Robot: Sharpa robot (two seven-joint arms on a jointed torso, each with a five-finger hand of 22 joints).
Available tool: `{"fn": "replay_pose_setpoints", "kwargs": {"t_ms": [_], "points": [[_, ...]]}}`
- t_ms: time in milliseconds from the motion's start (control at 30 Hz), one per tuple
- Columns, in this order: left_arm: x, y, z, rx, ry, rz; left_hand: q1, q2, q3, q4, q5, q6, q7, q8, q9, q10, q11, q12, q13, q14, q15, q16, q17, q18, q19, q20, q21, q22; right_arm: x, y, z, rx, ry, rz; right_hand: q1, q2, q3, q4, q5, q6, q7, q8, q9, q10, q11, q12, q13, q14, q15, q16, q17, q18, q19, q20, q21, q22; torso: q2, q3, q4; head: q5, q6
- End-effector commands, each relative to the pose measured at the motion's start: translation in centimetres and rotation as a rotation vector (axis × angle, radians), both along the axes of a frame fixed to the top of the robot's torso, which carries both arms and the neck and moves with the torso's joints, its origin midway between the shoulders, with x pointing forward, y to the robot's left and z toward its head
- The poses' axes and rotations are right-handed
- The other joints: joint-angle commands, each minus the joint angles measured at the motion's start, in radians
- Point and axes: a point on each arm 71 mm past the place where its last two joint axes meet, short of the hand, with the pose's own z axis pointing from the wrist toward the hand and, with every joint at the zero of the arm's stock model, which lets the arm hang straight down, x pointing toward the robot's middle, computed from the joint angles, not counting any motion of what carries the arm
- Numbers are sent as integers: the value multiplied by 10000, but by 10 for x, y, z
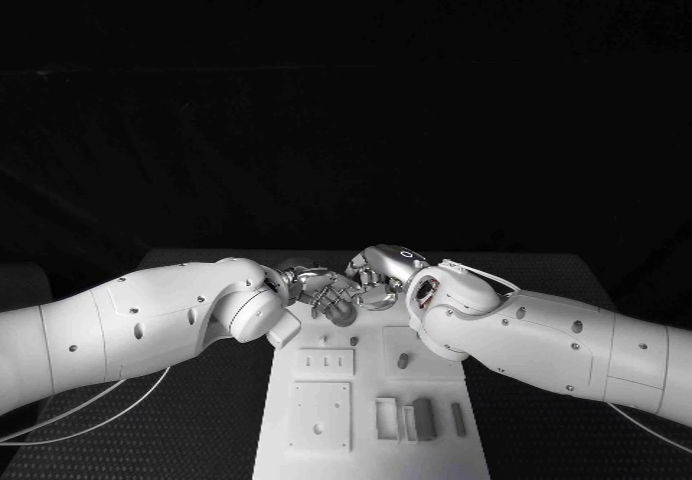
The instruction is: Assemble the parts on the task board
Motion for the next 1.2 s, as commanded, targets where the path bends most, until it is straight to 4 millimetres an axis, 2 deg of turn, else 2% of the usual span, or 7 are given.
{"fn": "replay_pose_setpoints", "kwargs": {"t_ms": [33,67,100,200,833,1100,1200], "points": [[-2,-7,7,-434,-198,-441,149,179,174,-111,230,205,-51,86,4,173,-33,-14,47,-25,-15,-56,-12,-67,-63,3,68,-16,-3,3,-6,-184,230,307,7,53,84,-1,-1,611,547,20,8,90,11,21,-17,76,-19,20,-12,131,77,-23,45,25,-1,-6,3,-18,2],[-2,-6,7,-430,-190,-434,340,-84,786,170,-170,293,-66,81,-15,252,-44,-36,83,5,-15,-55,-17,-90,-14,3,92,-45,-3,3,-6,-193,233,297,6,53,84,-2,-1,612,547,20,8,91,11,21,-17,76,-19,20,-12,131,77,-23,45,24,1,-6,3,-23,0],[-2,-5,7,-429,-183,-434,344,-165,979,234,-176,343,-78,90,-15,306,-59,-37,110,20,-22,-46,-13,-99,-24,-5,106,-46,-3,2,-6,-200,236,288,6,53,85,-2,-1,613,547,19,8,91,11,21,-17,76,-19,20,-12,131,77,-23,45,24,3,-8,6,-28,0],[-2,-3,7,-411,-136,-448,262,-156,1139,290,-156,523,-124,164,30,471,-117,11,186,78,-48,-2,10,-121,-35,-26,143,-37,-2,1,-6,-216,243,269,4,52,87,-4,-1,615,547,19,8,92,11,21,-17,77,-20,20,-12,131,78,-23,45,24,5,-8,6,-31,-1],[-2,-1,5,-313,-24,-428,-49,2,1236,325,-176,802,-147,277,172,752,-220,117,386,247,-141,211,147,-184,-63,-106,226,-26,-2,0,-8,-254,306,282,-14,44,98,-17,0,629,545,10,8,92,9,18,-19,81,-20,17,-16,131,81,-23,42,22,7,-3,1,-54,-24],[-2,0,5,-450,66,-377,-376,125,1278,230,-129,1015,-231,363,331,943,-316,338,620,390,-253,504,318,-249,-62,-204,274,-52,-2,-1,-9,-270,341,278,-18,42,103,-23,0,632,545,5,7,92,9,16,-20,82,-21,16,-17,131,81,-24,41,21,4,1,-6,-66,-36],[-2,-1,5,-508,91,-503,-433,306,1412,138,-131,850,-161,263,378,732,-252,320,683,232,-203,488,315,-293,-139,-198,269,-70,-2,0,-10,-261,372,287,-20,42,104,-25,0,632,545,3,7,92,9,16,-20,82,-21,15,-17,131,81,-23,40,20,10,1,-9,-79,-36]]}}
